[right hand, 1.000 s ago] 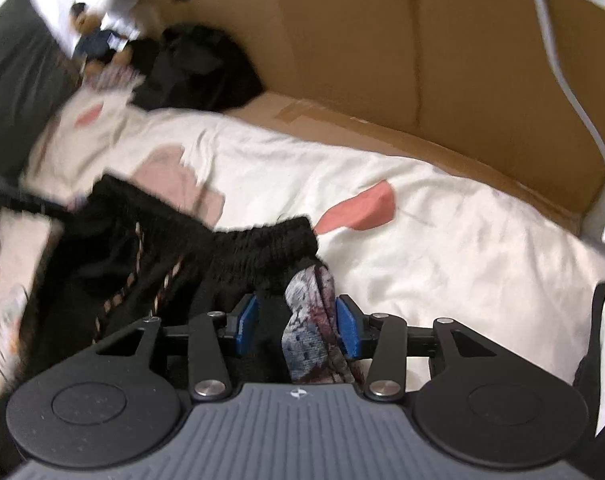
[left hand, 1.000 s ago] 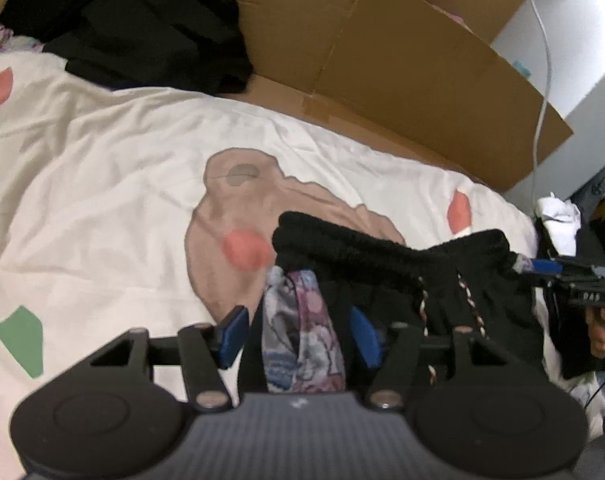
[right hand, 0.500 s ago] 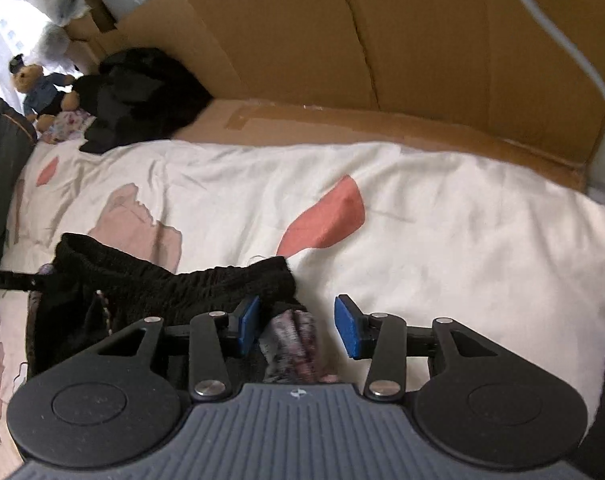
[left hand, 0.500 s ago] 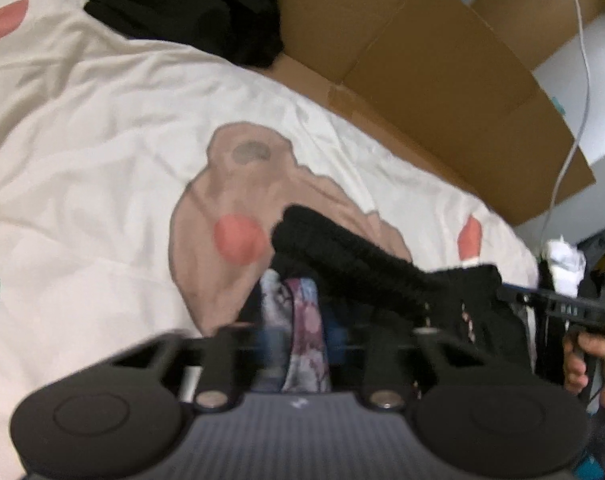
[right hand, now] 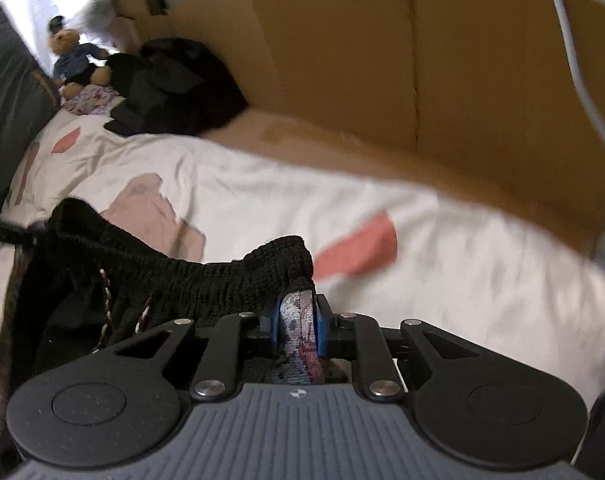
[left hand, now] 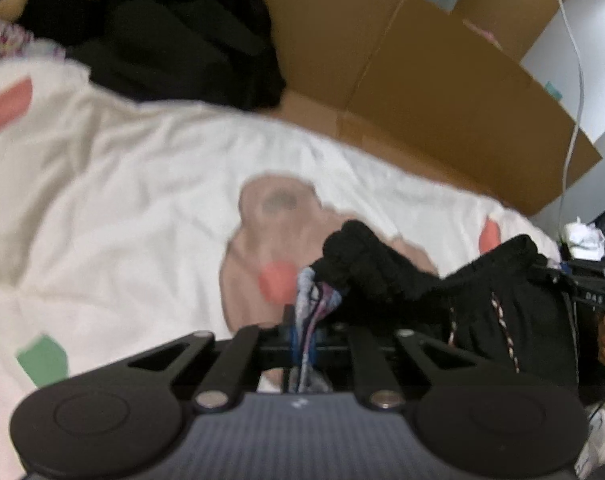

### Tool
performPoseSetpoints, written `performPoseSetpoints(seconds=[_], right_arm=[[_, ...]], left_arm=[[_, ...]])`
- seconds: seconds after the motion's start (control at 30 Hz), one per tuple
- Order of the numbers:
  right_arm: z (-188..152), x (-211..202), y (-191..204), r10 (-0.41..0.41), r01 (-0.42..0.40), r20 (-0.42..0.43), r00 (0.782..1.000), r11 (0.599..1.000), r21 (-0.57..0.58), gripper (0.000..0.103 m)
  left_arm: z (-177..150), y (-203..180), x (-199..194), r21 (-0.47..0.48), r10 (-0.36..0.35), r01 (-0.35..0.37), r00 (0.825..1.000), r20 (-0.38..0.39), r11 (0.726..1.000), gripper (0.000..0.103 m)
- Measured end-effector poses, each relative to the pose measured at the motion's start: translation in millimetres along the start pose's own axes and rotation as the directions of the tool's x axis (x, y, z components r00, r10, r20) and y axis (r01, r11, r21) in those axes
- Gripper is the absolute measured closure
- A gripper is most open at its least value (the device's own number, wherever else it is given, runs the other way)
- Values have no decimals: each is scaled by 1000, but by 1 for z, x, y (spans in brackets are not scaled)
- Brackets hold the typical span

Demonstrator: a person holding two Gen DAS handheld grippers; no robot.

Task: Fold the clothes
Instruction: 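Lower the black pants onto the duvet and open both grippers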

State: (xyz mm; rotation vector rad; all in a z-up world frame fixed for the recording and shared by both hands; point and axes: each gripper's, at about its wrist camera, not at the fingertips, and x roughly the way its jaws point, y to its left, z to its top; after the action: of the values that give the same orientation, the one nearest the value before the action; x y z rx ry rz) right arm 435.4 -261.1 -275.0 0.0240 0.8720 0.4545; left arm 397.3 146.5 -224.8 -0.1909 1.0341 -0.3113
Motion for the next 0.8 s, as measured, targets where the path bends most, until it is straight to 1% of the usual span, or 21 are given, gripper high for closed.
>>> performPoseSetpoints(seconds=[0.17,0.27,0.33,0.43,0.47,0.5,0.53,0.57,0.6,0.63,0.67,0.7,0.73,0.8], right_arm=[[23,-5,10,-45,50,83,996,997,-64,86],[37,-4,12,-58,67,119,991,996,-67,86],[44,3,14,-71,81,121,990,993,-82,85],[47,32,6,-112,114,32,993,992,-60,84],[47,40,2,-123,123,-4,992,992,-42,84],[47,49,-2,-133,132,-41,990,991,-25,83],[47,54,-5,-152,151,-74,986,988,-20,81],[46,55,-6,-159,158,-79,984,987,-20,76],[46,55,-7,-167,167,-81,983,986,-16,74],[46,54,-8,-174,173,-85,981,985,-13,67],[46,53,-9,-180,180,-89,980,984,-11,63],[45,53,-11,-193,193,-104,976,981,-13,61],[43,52,-12,-206,206,-120,971,978,-17,60],[41,47,-13,-214,213,-119,970,977,-20,60]], left_arm=[[34,-4,-11,28,21,-23,997,80,999,98],[47,-5,-1,58,62,-68,993,103,996,98],[46,-3,10,50,60,-64,995,82,997,97],[36,-3,29,40,61,-62,997,39,997,90],[30,-3,34,42,64,-65,998,13,997,85],[21,-3,41,40,77,-76,997,-24,996,82],[19,-2,41,40,79,-78,997,-27,996,81],[11,1,42,34,90,-89,995,-37,995,76],[8,3,42,32,87,-85,996,-38,996,72],[5,6,42,30,83,-82,996,-38,996,68],[1,10,40,26,83,-82,996,-36,996,60],[-3,14,38,24,89,-88,995,-34,996,54],[-5,16,36,25,90,-89,995,-33,996,52],[-13,22,31,66,85,-83,996,-34,994,51]])
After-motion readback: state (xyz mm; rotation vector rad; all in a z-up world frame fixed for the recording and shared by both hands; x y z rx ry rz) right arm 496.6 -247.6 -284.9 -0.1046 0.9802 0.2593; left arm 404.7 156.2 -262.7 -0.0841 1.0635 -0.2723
